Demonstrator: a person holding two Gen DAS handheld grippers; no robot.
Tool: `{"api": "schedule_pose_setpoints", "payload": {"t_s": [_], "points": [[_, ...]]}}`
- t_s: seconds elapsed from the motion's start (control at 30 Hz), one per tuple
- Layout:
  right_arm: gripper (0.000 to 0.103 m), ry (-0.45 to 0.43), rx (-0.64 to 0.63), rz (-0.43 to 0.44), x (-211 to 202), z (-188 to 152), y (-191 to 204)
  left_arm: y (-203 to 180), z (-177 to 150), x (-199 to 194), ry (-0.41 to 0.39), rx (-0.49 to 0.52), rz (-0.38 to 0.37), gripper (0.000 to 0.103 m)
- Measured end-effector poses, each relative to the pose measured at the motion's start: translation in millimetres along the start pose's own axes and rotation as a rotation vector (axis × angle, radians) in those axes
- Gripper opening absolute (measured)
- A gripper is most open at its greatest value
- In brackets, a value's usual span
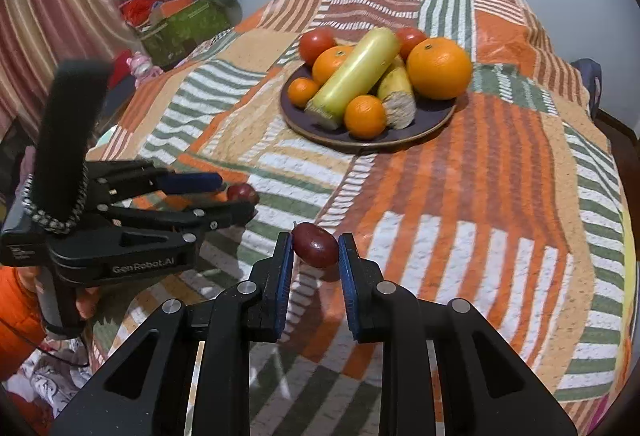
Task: Organize fruits
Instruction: 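Grasp a dark red plum with the right tool while the left tool grasps another plum, then carry both plums onto the plate and open both tools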
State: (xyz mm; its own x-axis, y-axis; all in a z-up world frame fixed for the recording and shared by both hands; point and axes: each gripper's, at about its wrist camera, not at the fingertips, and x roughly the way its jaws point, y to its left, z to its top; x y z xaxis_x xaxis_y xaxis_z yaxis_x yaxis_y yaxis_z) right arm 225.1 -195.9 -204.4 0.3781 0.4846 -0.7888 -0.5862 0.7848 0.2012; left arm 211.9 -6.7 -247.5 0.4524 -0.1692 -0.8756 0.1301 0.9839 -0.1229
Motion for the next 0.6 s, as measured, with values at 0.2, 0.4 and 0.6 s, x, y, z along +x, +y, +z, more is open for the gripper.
{"api": "schedule_pose_setpoints", "payload": {"t_s": [0.2, 0.4, 0.6], "points": [[0.021, -0.012, 0.031, -0.016, 2, 7, -13, 1, 2, -1, -0.005, 0.005, -0.039, 0.026], [0.021, -0.041, 0.049, -0.024, -1, 18, -23, -1, 9, -8, -0.035, 0.035, -0.006, 0.026], [0.021, -0.076, 0.054, -0.035, -1, 35, -31, 9, 29, -15, -0.073, 0.018, 0.005, 0.026]]}}
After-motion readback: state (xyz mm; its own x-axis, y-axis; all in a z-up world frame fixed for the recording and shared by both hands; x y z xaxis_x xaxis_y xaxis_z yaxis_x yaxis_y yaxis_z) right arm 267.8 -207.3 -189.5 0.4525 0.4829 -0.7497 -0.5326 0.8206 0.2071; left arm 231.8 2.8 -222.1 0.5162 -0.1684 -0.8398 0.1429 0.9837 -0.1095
